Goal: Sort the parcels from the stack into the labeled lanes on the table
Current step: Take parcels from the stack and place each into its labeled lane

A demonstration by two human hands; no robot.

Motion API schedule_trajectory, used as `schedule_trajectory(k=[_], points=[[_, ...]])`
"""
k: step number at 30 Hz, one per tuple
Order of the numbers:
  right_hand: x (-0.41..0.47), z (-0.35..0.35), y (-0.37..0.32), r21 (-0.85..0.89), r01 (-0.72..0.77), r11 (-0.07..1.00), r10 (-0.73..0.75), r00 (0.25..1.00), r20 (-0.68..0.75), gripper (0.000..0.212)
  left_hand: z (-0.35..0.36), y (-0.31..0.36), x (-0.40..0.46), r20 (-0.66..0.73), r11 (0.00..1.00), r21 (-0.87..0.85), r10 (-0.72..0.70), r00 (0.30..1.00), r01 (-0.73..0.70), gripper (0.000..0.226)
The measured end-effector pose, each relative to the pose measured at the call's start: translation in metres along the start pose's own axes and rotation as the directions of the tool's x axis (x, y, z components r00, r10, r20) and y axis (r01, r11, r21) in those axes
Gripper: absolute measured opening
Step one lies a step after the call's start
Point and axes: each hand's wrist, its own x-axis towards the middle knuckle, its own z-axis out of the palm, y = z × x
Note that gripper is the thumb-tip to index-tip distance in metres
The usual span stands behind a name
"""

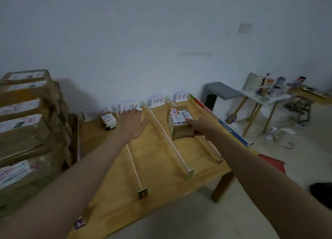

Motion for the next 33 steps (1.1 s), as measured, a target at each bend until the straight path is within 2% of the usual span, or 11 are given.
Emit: schedule_trajectory(k=[5, 9, 15, 29, 33], points=[[0.028, -0.078, 0.05, 0.001, -0.065, 0.998, 0.065, 0.997, -0.052, 0.039, 0.04, 0.081, 0.023, 0.019, 0.999, -0.006, 0.042, 0.999, -0.042, 0.055], [0.062, -0.129, 0.076, -0.047, -0.085, 0.995, 0.08, 0.992, -0.092, 0.049, 0.067, 0.141, 0.041, 0.019, 0.999, 0.016, 0.045, 0.999, -0.046, 0.053], [0.115, -0.179, 0.097, -0.078, -0.083, 0.994, 0.078, 0.995, -0.065, 0.052, 0.094, 0.202, 0.067, 0.025, 0.999, 0.034, -0.02, 0.999, 0.019, 0.056], [0.265, -0.202, 0.101, -0.1, -0.018, 0.995, 0.021, 1.0, 0.024, 0.052, 0.144, 0.229, 0.171, 0.068, 0.987, 0.106, -0.126, 0.99, 0.119, 0.058], [0.319, -0.199, 0.094, -0.18, 0.002, 0.984, 0.002, 1.0, 0.022, 0.052, 0.166, 0.225, 0.223, 0.08, 0.986, 0.086, -0.15, 0.986, 0.143, 0.058]])
